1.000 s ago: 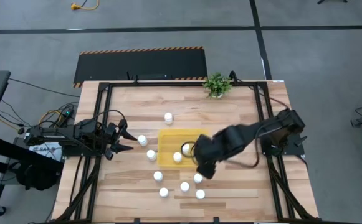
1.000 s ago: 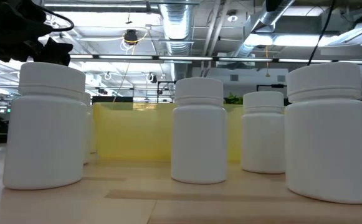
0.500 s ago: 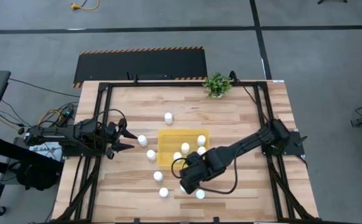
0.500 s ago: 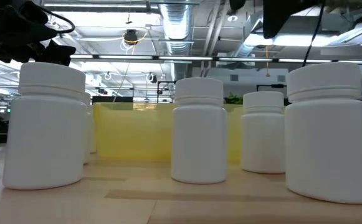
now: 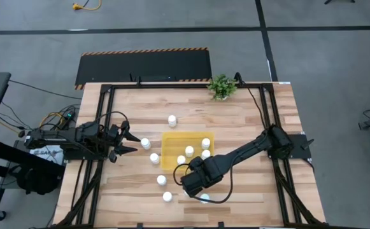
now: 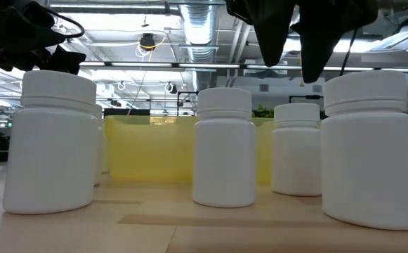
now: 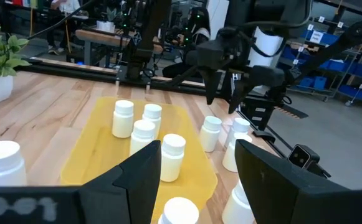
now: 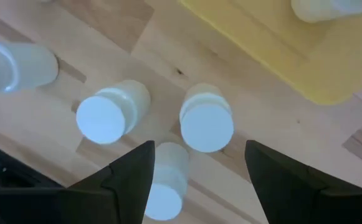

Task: Pick and place pill bottles into a basket
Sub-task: Put the white pill bottle into the yellow bin

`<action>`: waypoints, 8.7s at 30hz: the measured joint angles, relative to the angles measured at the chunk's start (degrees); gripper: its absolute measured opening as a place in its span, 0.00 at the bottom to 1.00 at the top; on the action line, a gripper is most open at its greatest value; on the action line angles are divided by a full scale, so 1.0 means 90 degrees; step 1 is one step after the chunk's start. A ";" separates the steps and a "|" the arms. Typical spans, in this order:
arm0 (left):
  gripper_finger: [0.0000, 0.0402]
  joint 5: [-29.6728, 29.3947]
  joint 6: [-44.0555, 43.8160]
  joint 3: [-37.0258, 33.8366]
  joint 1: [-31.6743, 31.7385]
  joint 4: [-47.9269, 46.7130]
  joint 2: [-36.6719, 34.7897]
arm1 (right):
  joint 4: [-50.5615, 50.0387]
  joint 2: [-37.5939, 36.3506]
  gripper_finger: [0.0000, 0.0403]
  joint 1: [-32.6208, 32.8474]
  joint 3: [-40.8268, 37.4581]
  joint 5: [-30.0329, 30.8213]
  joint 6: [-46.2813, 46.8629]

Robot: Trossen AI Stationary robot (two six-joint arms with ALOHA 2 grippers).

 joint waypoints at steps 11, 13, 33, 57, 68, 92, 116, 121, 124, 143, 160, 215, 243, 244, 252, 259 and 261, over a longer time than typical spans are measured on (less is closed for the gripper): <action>0.48 0.0002 0.0000 0.0000 0.0000 -0.0002 0.0001 | -0.0171 0.0000 0.60 -0.0034 0.0000 0.0195 -0.0114; 0.48 0.0002 0.0000 0.0000 0.0000 -0.0002 0.0000 | -0.0173 0.0000 0.60 -0.0030 0.0000 0.0201 -0.0221; 0.48 0.0008 0.0000 -0.0005 0.0000 -0.0005 0.0000 | 0.0047 0.0342 0.60 -0.0027 0.0005 0.0056 -0.0424; 0.48 0.0012 0.0015 -0.0007 0.0000 0.0000 0.0000 | 0.0021 0.0420 0.60 -0.0041 0.0000 0.0049 -0.0750; 0.48 0.0012 0.0012 -0.0007 -0.0002 0.0000 0.0001 | 0.0021 0.0418 0.60 -0.0067 0.0000 0.0046 -0.0922; 0.48 0.0012 0.0007 -0.0007 -0.0002 0.0002 -0.0001 | -0.0018 0.0415 0.60 -0.0122 0.0000 -0.0051 -0.1094; 0.48 0.0012 0.0005 -0.0010 -0.0002 0.0002 0.0001 | 0.0028 0.0410 0.60 -0.0117 -0.0002 0.0043 -0.1281; 0.48 0.0012 0.0004 -0.0010 -0.0002 0.0003 0.0000 | 0.0102 0.0410 0.60 -0.0117 -0.0002 0.0056 -0.1367; 0.48 0.0012 0.0004 -0.0010 -0.0002 0.0004 0.0001 | 0.0130 0.0433 0.60 -0.0117 -0.0002 0.0061 -0.1380; 0.48 0.0046 0.0002 -0.0012 -0.0002 0.0020 -0.0001 | 0.0428 0.0940 0.55 -0.0121 0.0000 -0.0448 -0.1597; 0.48 0.0041 0.0002 -0.0012 0.0000 0.0012 -0.0001 | -0.0181 0.0893 0.45 -0.0124 0.0266 -0.0456 -0.1584; 0.48 0.0034 0.0010 -0.0010 0.0000 0.0002 -0.0001 | -0.1422 0.0942 0.45 -0.1645 0.1759 -0.0061 -0.3870; 0.48 0.0036 0.0001 -0.0010 0.0000 0.0026 0.0000 | -0.1090 0.1239 0.46 -0.1656 0.1763 0.0073 -0.4094; 0.48 0.0036 0.0000 -0.0010 -0.0001 0.0024 -0.0001 | -0.1125 0.1239 0.45 -0.1668 0.1755 0.0073 -0.4096; 0.48 0.0037 0.0000 -0.0010 -0.0002 0.0022 0.0001 | -0.1074 0.1243 0.46 -0.1701 0.1421 0.0021 -0.4187; 0.48 0.0036 0.0000 -0.0010 0.0000 0.0012 0.0001 | -0.0849 0.1246 0.45 -0.1663 0.1299 -0.0068 -0.4232; 0.48 0.0036 0.0000 -0.0010 -0.0001 0.0010 0.0001 | -0.0864 0.1246 0.46 -0.1663 0.1299 -0.0070 -0.4233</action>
